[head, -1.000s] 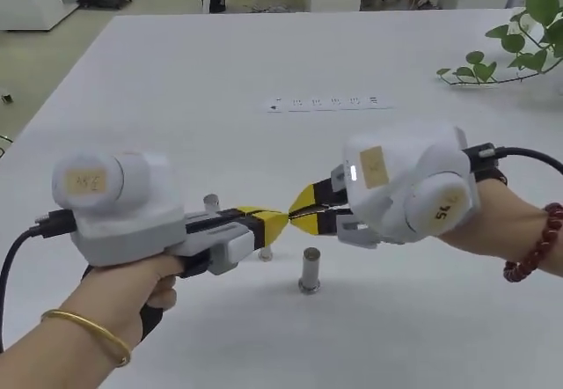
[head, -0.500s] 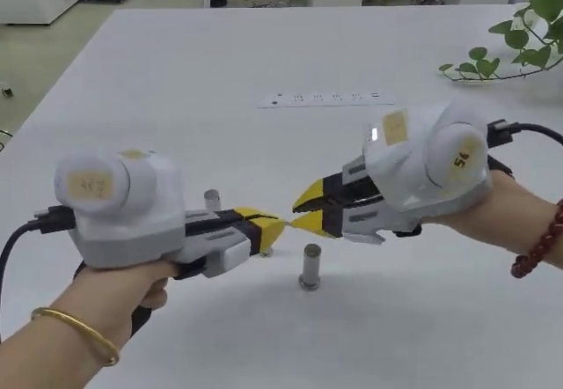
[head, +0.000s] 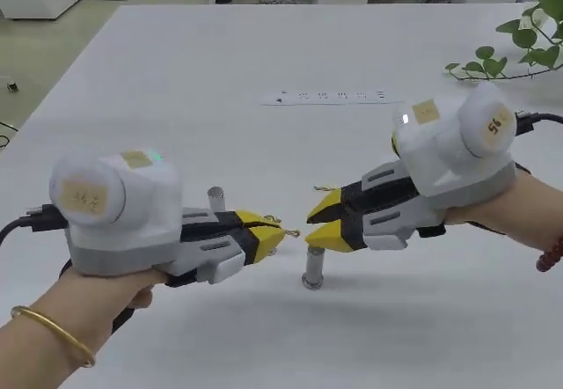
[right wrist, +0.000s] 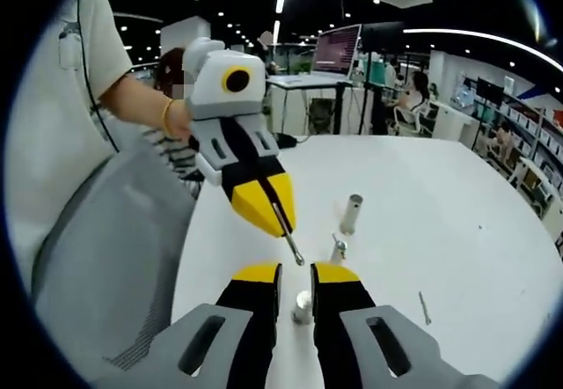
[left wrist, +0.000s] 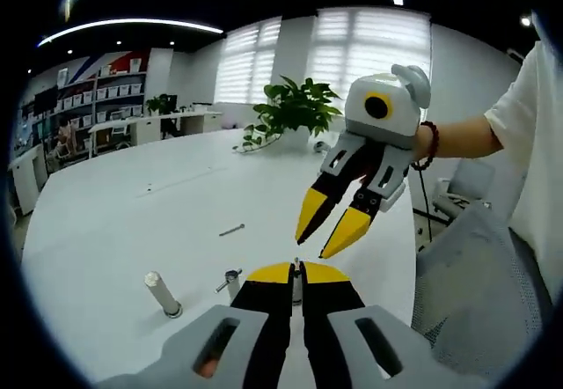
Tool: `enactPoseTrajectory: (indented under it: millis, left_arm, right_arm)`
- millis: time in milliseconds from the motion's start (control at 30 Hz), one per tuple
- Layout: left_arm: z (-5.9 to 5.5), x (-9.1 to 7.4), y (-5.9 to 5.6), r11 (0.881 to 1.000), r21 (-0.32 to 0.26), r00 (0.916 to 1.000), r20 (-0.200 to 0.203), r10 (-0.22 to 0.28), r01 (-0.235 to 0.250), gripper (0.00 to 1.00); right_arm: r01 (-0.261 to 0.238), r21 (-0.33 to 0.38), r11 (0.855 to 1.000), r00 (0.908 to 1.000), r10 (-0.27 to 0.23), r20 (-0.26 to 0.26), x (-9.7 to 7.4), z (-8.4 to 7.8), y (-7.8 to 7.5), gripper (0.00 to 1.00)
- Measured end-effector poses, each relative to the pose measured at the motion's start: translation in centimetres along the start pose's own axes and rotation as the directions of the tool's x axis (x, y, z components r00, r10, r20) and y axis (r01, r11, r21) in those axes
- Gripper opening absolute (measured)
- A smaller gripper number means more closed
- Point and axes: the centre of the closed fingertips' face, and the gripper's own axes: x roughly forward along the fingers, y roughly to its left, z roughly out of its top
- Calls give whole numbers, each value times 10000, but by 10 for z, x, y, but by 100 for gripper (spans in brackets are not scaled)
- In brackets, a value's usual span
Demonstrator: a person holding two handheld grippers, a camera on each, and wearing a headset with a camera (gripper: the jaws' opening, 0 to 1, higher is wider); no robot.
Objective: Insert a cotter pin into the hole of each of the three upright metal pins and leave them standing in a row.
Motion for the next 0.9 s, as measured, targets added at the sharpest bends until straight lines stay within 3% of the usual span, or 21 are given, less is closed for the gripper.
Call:
enactPoseTrajectory:
  millis: [167, 467, 900]
  left_arm:
    - [-2, -1, -11, 9976, 397, 9984, -50, -570, 571, 0]
    - [-5, -3, -37, 9803, 1180, 9874, -113, -1579, 1582, 1]
    - [-1, -5, -53, 9658, 1286, 9735, 127, -2285, 2250, 1]
  right_arm:
    - [-449, -76, 9990, 9990, 449, -46, 1, -4, 9, 15]
    - [-1460, 118, 9892, 9893, 1460, -12, 2, -9, 32, 14]
    - [-2321, 519, 9713, 9711, 2283, 700, -6, -5, 49, 12]
